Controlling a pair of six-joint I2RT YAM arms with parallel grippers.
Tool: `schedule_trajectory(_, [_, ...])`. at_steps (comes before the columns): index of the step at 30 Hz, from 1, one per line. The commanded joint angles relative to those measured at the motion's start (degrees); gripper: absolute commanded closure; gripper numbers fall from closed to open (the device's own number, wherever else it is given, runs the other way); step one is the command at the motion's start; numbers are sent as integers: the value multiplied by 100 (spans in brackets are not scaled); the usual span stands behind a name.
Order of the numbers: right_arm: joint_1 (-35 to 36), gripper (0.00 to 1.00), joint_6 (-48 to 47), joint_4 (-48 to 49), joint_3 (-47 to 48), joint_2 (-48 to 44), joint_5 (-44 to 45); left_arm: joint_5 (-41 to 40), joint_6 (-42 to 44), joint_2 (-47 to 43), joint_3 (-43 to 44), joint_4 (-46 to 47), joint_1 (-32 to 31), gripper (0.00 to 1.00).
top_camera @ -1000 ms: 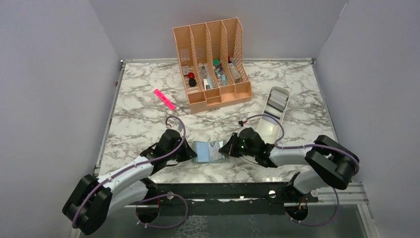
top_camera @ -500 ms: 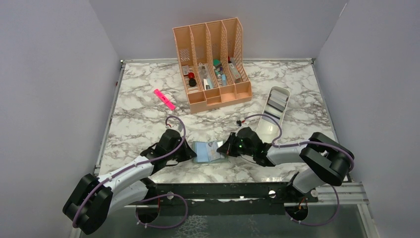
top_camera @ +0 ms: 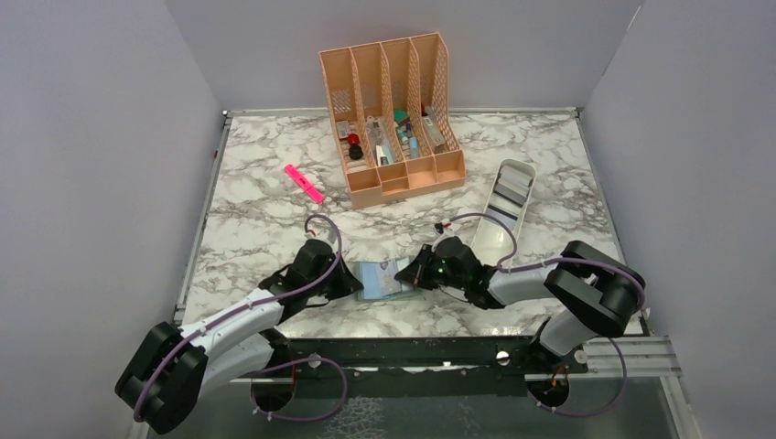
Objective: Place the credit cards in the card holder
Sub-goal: Insert the credit card into the card holder.
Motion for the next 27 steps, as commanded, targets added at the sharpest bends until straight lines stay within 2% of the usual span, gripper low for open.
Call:
schedule_trajectory(1, [201,99,137,118,-43,153,275,20,-113,-83,-130,173,30,99])
schedule_trajectory(10, [385,98,226,-100,62,373,327,28,-152,-75,-137,215,26,99])
schedule_trajectory(17, [477,78,-157,-1096,552,190,571,83,-202,-230,-162,248,24,86])
schedule_trajectory(22, [476,65,-433,-1686,596,-229,884,55,-207,-360,-189,220,30,82])
schedule_trajectory(27, [475,61,-523,-1725,661,-202,844,82,-263,-322,-285,441,30,82])
